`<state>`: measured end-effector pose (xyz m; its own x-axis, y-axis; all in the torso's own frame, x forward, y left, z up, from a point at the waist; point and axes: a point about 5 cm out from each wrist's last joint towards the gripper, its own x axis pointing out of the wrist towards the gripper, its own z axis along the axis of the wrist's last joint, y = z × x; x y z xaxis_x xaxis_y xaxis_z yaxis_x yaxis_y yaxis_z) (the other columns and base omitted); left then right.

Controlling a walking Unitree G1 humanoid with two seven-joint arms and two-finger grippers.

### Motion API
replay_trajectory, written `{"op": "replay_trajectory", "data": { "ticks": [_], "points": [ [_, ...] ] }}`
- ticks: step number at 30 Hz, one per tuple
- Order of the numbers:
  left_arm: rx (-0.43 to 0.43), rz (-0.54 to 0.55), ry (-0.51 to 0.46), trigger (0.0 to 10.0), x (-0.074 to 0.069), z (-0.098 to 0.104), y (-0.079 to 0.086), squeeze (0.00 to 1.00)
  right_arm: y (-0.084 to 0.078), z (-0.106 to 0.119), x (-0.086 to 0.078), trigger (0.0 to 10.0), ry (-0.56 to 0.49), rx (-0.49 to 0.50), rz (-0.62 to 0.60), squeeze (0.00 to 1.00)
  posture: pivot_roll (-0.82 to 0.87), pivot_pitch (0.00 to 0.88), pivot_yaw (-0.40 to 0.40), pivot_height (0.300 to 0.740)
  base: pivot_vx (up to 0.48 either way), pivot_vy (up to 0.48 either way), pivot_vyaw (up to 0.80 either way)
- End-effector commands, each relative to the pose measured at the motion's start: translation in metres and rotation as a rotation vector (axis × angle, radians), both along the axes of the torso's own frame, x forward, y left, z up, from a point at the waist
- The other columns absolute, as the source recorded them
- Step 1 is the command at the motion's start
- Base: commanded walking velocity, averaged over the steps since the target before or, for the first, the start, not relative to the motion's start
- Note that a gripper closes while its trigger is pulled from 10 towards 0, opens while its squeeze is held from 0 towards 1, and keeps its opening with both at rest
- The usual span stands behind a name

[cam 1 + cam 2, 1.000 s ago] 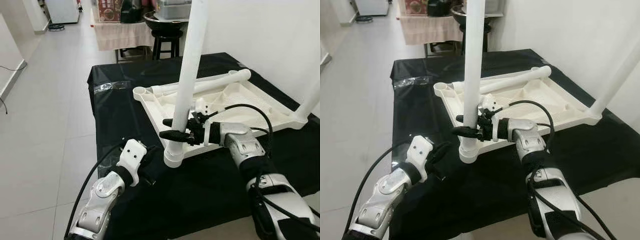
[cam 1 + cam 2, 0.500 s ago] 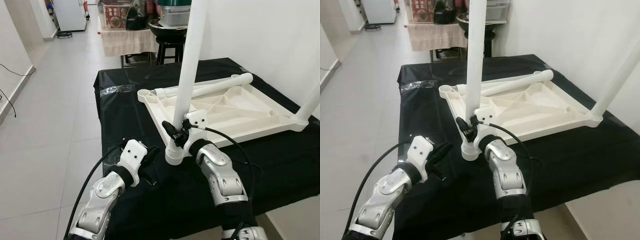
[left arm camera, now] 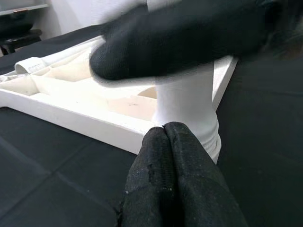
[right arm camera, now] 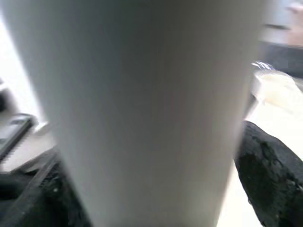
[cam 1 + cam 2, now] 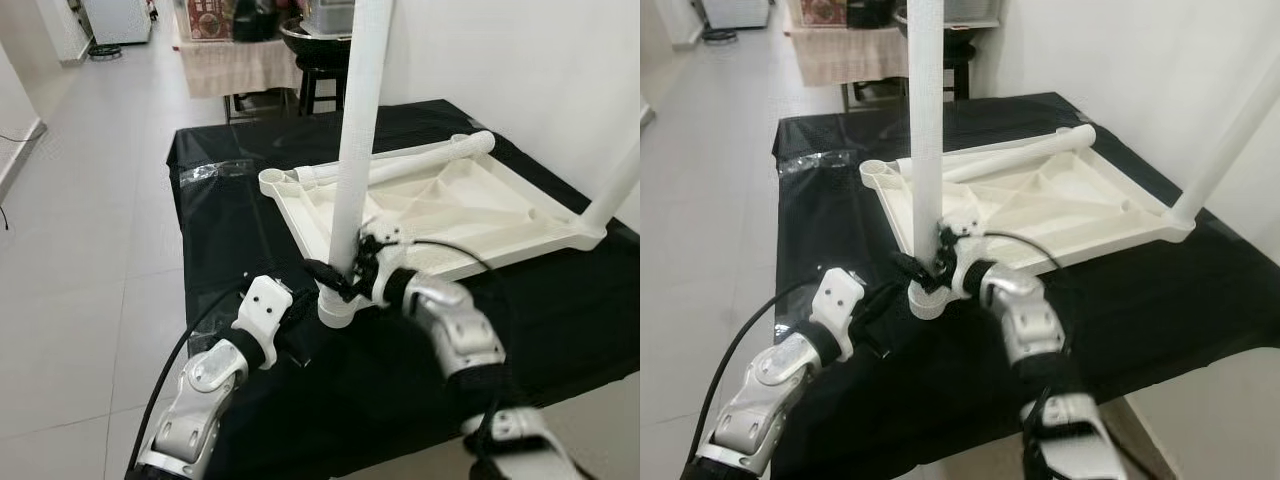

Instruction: Building children table

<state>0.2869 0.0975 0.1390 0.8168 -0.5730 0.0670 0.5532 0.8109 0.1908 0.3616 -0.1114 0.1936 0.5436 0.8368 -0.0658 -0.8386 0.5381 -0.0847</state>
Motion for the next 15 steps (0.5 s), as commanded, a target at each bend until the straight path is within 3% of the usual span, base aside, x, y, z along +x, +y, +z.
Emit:
{"op": "replay_trajectory", "data": {
  "ticks": [1,5,13,14,15],
  "points": [
    [0.03,-0.011,0.0,10.0,-0.004,-0.004,0.001,0.0,0.005,-0.002,-0.002,10.0,0.013,-0.021,0.139,0.0,0.04,0.058,-0.05,0.74,0.0,0.0,0.0],
    [0.035,-0.044,-0.016,10.0,-0.011,-0.003,-0.001,0.0,0.001,-0.001,0.004,10.0,0.056,-0.052,0.235,0.0,0.05,0.054,-0.058,0.74,0.0,0.0,0.0],
    [0.005,-0.077,-0.021,10.0,-0.03,-0.001,-0.002,0.0,-0.014,-0.017,0.01,10.0,0.13,-0.123,0.198,0.0,0.05,0.054,-0.062,0.74,0.0,0.0,0.0],
    [0.002,-0.068,-0.019,10.0,-0.033,-0.001,0.0,0.0,-0.019,-0.02,0.011,3.1,0.136,-0.128,0.167,0.0,0.06,0.055,-0.063,0.74,0.0,0.0,0.0],
    [-0.007,-0.047,-0.018,10.0,-0.037,-0.002,0.002,0.0,-0.027,-0.025,0.01,0.0,0.146,-0.129,0.132,0.0,0.06,0.056,-0.063,0.74,0.0,0.0,0.0]
  ]
}}
